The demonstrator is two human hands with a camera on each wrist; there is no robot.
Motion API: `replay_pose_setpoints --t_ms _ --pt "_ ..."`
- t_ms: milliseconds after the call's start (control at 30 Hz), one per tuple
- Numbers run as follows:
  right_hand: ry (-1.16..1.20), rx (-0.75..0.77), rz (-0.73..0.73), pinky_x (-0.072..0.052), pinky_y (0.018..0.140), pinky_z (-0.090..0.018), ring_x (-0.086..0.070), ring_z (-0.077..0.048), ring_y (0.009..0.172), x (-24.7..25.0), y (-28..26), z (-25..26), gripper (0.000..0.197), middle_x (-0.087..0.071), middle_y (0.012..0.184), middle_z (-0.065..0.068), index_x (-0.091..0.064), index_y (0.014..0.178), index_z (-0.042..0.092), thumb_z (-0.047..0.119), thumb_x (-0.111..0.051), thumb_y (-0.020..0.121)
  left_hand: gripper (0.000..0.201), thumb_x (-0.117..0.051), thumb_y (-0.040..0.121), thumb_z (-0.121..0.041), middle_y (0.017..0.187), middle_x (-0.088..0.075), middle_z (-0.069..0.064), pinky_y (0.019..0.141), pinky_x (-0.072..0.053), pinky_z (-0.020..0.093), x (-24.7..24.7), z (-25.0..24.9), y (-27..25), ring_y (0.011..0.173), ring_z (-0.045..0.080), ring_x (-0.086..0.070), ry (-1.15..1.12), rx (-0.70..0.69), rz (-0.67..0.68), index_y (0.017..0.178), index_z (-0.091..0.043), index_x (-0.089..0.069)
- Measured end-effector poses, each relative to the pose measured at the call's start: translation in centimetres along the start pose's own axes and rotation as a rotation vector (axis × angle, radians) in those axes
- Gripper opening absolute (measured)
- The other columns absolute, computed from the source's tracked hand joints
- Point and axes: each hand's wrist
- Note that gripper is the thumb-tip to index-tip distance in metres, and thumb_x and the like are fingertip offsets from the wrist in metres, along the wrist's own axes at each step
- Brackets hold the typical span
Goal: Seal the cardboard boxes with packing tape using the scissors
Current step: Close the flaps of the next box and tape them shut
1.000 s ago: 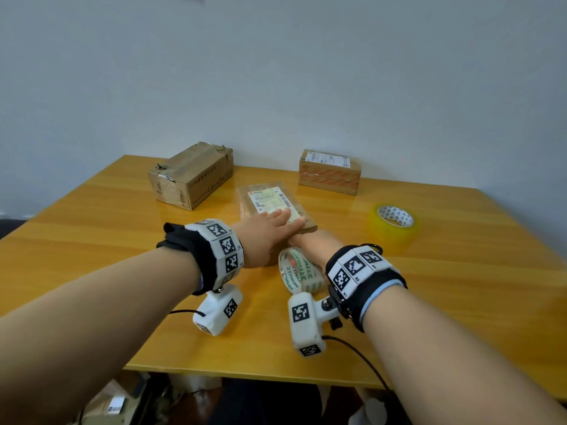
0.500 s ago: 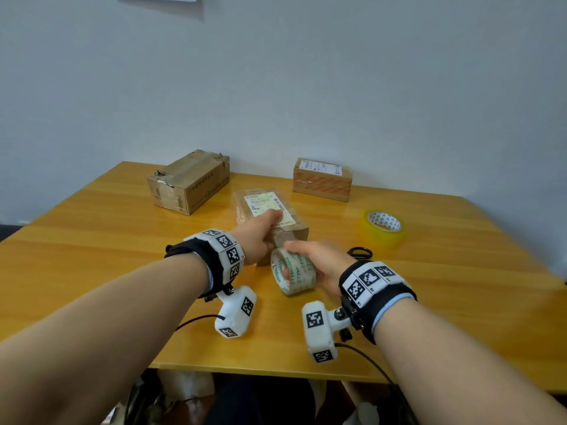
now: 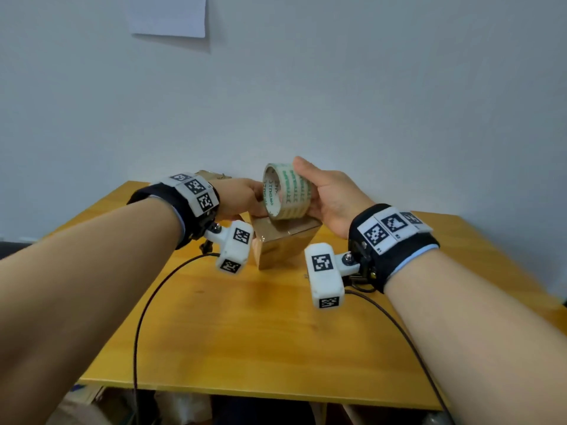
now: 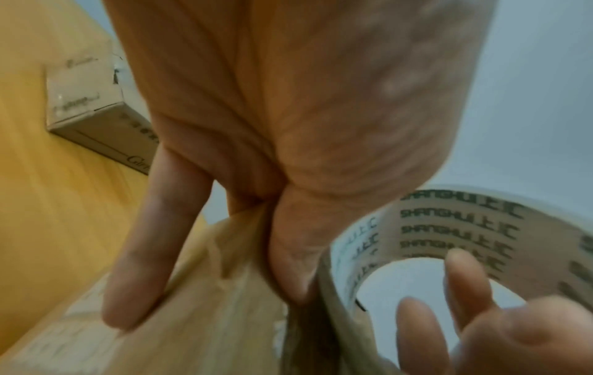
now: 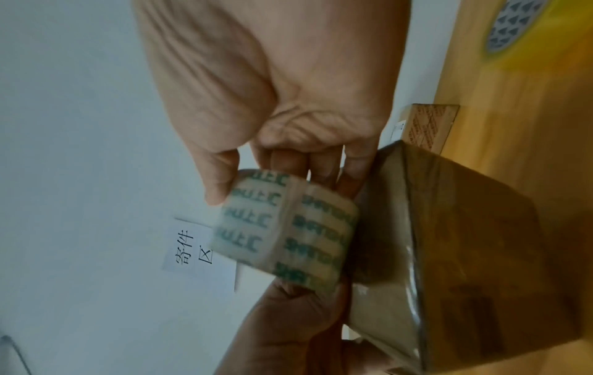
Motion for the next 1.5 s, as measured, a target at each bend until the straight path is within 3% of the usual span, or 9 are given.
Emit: replay_pose_setpoints --t_ms 167,333,467,600,967,1133,1300,1433,1500 --pt "-0.066 -0.049 -0.134 -0.060 0.078 -0.035 -0.074 -0.025 0.097 -0.2 1.7 -0.4 0.049 -0.076 0.106 -0.011 -0.068 0.113 0.008 0.053 -0.060 0.095 0.096 -0.076 0.082 -0.010 0.157 -0.031 -0.002 0.119 -0.022 0.042 -0.5 -0.3 -0.8 0.147 0.023 -0.025 0.054 0.020 -0.033 0.155 -0.024 -0.017" --pt "-0.098 -0.053 -0.186 -0.058 0.082 -0.033 -0.072 -0.023 0.100 -0.6 3.1 -0.6 0.057 -0.075 0.108 -0.009 -0.066 0.116 0.009 0.061 -0.055 0.095 0.144 -0.088 0.063 -0.046 0.155 -0.016 0.010 0.117 -0.029 0.044 -4.2 0.8 1.0 0.144 0.030 -0.021 0.480 -0.041 -0.268 0.154 -0.019 0.021" --pt "-0.098 -0.053 -0.190 -0.059 0.085 -0.035 -0.072 -0.023 0.100 -0.8 3.4 -0.6 0.058 -0.075 0.107 -0.009 -0.068 0.115 0.011 0.063 -0.051 0.094 0.135 -0.089 0.062 -0.047 0.150 -0.021 0.010 0.113 -0.032 0.037 -4.5 1.5 2.7 0.141 0.027 -0.029 0.299 -0.086 -0.455 0.157 -0.015 0.001" --pt "-0.085 -0.031 -0.216 -0.061 0.081 -0.037 -0.074 -0.025 0.098 -0.2 3.1 -0.3 0.045 -0.077 0.104 -0.008 -0.072 0.109 0.011 0.052 -0.067 0.091 0.098 -0.087 0.064 -0.049 0.122 -0.031 0.000 0.091 -0.043 0.026 -3.5 1.8 3.0 0.108 0.019 -0.050 0.335 -0.136 -0.437 0.144 -0.021 -0.036" --pt "-0.232 -0.012 -0.182 -0.060 0.070 -0.035 -0.073 -0.015 0.063 -0.1 0.0 1.6 0.040 -0.075 0.070 -0.002 -0.075 0.094 0.010 0.049 -0.065 0.094 0.090 -0.089 0.061 -0.041 0.116 -0.033 0.004 0.073 -0.057 0.034 -0.2 0.9 3.2 0.080 0.023 -0.061 0.287 -0.111 -0.590 0.131 -0.043 -0.033" --pt "-0.288 -0.053 -0.196 -0.060 0.063 -0.029 -0.073 -0.013 0.062 -0.3 -0.5 0.0 0.041 -0.076 0.071 -0.002 -0.073 0.101 0.009 0.049 -0.063 0.095 0.077 -0.084 0.066 -0.045 0.110 -0.036 0.005 0.054 -0.044 0.026 -0.6 0.5 3.2 0.076 0.024 -0.058 0.234 -0.069 -0.580 0.126 -0.043 -0.037" --pt "-0.326 -0.107 -0.219 -0.062 0.083 -0.042 -0.073 -0.018 0.067 0.0 -0.6 -1.9 0.045 -0.077 0.074 -0.005 -0.075 0.100 0.005 0.048 -0.064 0.095 0.069 -0.083 0.059 -0.044 0.108 -0.050 0.013 0.054 -0.042 0.027 -0.9 0.8 3.0 0.075 0.028 -0.059 0.096 -0.017 -0.531 0.113 -0.046 -0.041" --pt "-0.349 -0.138 -0.201 -0.061 0.080 -0.040 -0.072 -0.017 0.063 0.1 -0.4 -3.0 0.047 -0.076 0.071 -0.004 -0.074 0.099 0.003 0.048 -0.063 0.095 0.078 -0.082 0.042 -0.050 0.091 -0.059 0.008 0.056 -0.050 0.031 -1.5 1.6 3.0 0.071 0.025 -0.061 -0.037 0.036 -0.463 0.110 -0.040 -0.046" --pt "-0.346 -0.156 -0.188 -0.061 0.080 -0.041 -0.072 -0.017 0.062 0.0 -0.1 -3.4 0.045 -0.076 0.069 -0.004 -0.074 0.098 0.003 0.047 -0.063 0.095 0.070 -0.087 0.052 -0.045 0.088 -0.064 0.008 0.063 -0.059 0.038 -1.3 2.0 3.3 0.072 0.028 -0.065 -0.116 0.071 -0.426 0.110 -0.034 -0.050"
Point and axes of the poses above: each hand's wrist, its own y-axis towards the middle knuckle, its own x-axis out of the back of the hand, z = x × y
